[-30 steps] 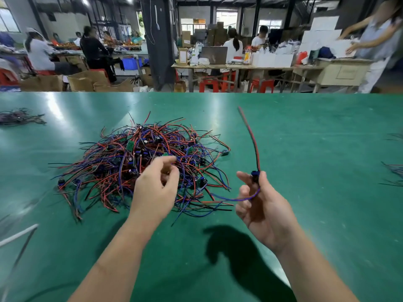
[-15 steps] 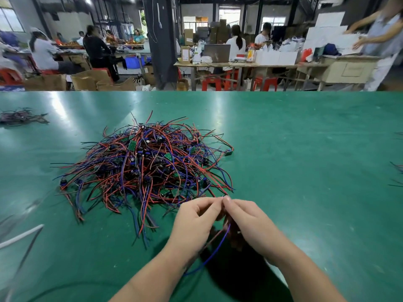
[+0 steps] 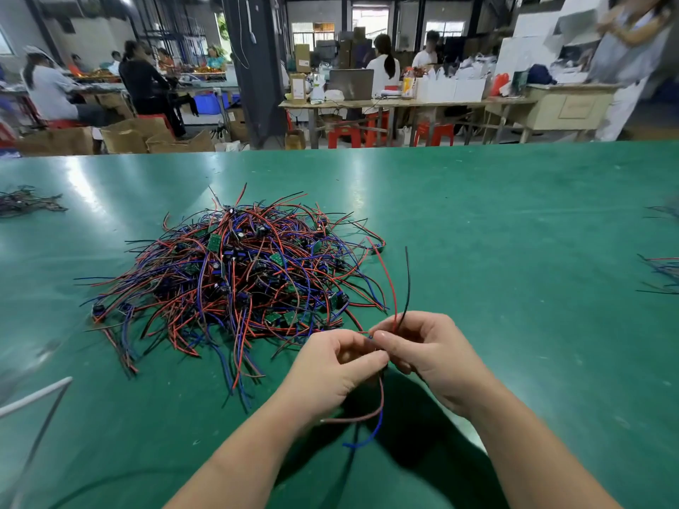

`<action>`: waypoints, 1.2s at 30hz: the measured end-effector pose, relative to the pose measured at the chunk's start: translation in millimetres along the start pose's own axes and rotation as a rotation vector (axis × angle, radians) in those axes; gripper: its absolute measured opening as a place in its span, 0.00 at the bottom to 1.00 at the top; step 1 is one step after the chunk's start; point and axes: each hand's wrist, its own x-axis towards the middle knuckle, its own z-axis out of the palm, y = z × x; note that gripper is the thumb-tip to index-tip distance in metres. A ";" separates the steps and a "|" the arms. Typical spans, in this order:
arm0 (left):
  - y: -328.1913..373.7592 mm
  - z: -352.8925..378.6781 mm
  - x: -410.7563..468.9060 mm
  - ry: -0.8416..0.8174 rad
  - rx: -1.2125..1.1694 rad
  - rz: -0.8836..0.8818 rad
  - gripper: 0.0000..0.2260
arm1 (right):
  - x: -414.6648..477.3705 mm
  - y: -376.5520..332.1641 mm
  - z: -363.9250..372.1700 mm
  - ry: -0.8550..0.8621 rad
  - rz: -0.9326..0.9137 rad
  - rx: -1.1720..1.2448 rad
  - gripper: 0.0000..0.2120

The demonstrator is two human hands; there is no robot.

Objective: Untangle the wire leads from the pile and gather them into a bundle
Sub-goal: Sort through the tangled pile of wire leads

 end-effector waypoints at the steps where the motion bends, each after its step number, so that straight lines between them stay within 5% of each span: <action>1: 0.4 0.6 -0.8 -0.029 -0.021 -0.009 0.03 | -0.5 -1.4 -2.3 -0.008 0.016 0.023 0.02; 6: 3.1 4.6 -1.9 -0.107 -0.159 -0.075 0.07 | -0.7 -8.0 -13.5 0.015 0.086 0.104 0.06; 13: 6.1 7.8 -9.5 -0.293 -0.096 -0.049 0.07 | 10.2 -14.8 -41.8 0.450 0.145 0.310 0.08; 19: 7.4 4.6 -7.9 -0.365 -0.032 -0.056 0.07 | 15.2 -6.8 -46.0 0.573 0.159 0.323 0.12; 23: 11.9 -3.0 -7.5 -0.298 -0.169 -0.033 0.03 | 16.0 -6.7 -47.6 0.548 0.206 0.464 0.22; 25: 15.4 -3.1 -4.0 -0.169 -0.410 -0.065 0.03 | 12.1 -6.8 -43.5 0.482 0.262 0.417 0.19; 27: 17.5 -3.8 0.4 -0.044 -0.637 -0.092 0.07 | 6.1 -5.9 -33.5 0.331 0.235 0.227 0.07; 31: 13.9 -3.6 3.6 0.090 -0.773 -0.100 0.11 | -0.4 -2.6 -4.1 -0.018 0.020 0.134 0.19; 36: 8.0 8.6 2.9 0.157 -0.588 -0.068 0.10 | 2.9 -4.1 10.8 0.167 -0.032 0.429 0.09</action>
